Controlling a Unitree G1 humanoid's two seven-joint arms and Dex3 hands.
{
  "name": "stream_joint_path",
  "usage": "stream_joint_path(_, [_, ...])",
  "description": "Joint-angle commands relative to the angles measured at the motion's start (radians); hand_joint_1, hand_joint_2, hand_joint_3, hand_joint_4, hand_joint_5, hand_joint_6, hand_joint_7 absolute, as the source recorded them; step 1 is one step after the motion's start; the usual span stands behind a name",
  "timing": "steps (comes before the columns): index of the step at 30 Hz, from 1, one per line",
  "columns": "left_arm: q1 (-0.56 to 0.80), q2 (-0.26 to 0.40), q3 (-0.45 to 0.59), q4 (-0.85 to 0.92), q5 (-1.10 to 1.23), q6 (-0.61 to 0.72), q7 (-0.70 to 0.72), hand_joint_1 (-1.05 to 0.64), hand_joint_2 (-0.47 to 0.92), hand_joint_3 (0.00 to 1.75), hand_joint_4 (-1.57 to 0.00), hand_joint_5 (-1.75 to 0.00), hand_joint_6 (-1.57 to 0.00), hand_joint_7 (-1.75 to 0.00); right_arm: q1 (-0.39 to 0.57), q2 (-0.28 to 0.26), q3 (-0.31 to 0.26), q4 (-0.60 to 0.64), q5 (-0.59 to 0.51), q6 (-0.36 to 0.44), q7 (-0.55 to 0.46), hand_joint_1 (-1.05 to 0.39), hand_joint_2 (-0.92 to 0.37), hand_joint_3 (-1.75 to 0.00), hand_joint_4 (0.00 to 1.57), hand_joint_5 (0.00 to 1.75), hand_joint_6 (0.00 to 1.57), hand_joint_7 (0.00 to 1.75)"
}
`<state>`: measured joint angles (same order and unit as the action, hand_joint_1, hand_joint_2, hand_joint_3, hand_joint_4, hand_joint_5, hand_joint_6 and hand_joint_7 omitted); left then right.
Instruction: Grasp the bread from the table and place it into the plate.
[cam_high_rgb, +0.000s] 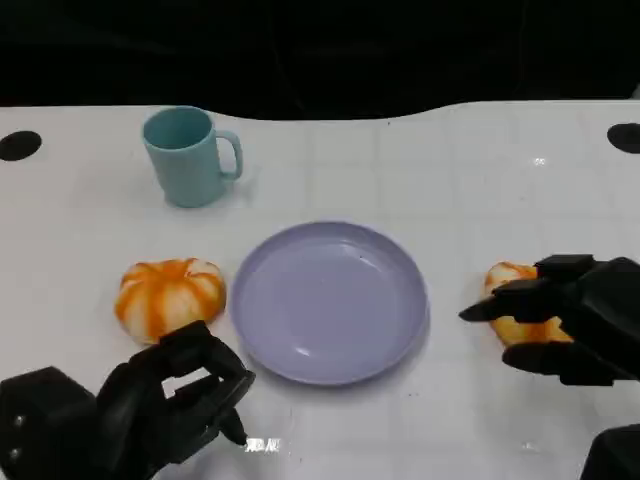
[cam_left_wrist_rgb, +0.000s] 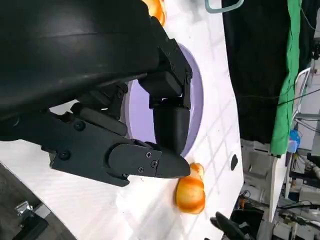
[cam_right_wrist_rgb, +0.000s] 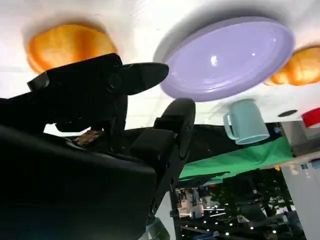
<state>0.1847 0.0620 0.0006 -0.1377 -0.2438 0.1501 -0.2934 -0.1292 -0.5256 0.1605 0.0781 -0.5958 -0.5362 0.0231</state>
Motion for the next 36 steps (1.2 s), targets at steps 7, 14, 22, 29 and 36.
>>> stream_joint_path(7, [0.0, 0.01, 0.003, 0.006, -0.003, -0.01, -0.009, -0.55, 0.92, 0.25, -0.74, -1.75, -0.7, -1.47, 0.034, -0.067, -0.052, -0.132, -0.02, 0.128, 0.1, -0.48, -0.91, -0.02, 0.27, 0.2, 0.4, 0.0])
stream_joint_path(14, [-0.003, 0.007, 0.0, 0.004, -0.004, -0.004, -0.005, -0.54, 0.92, 0.27, -0.74, -1.75, -0.7, -1.49, 0.04, -0.082, -0.048, -0.208, -0.098, 0.256, 0.159, -0.5, -0.88, 0.0, 0.15, 0.11, 0.23, 0.0])
stream_joint_path(22, [-0.001, 0.003, -0.004, -0.006, -0.006, 0.008, 0.0, -0.53, 0.92, 0.26, -0.73, -1.75, -0.68, -1.5, -0.01, -0.078, 0.002, -0.143, -0.186, 0.311, 0.178, -0.48, -0.84, 0.0, 0.13, 0.1, 0.21, 0.0])
stream_joint_path(29, [0.004, 0.0, -0.008, -0.016, -0.006, 0.012, 0.0, -0.54, 0.92, 0.26, -0.72, -1.75, -0.67, -1.52, -0.081, -0.072, 0.064, -0.024, -0.224, 0.312, 0.163, -0.44, -0.84, 0.0, 0.14, 0.11, 0.22, 0.01])
stream_joint_path(36, [0.003, -0.003, -0.008, -0.013, -0.005, 0.012, 0.002, -0.53, 0.92, 0.27, -0.71, -1.75, -0.66, -1.53, -0.184, -0.052, 0.142, 0.135, -0.246, 0.306, 0.145, -0.47, -0.85, -0.01, 0.19, 0.14, 0.26, 0.01])
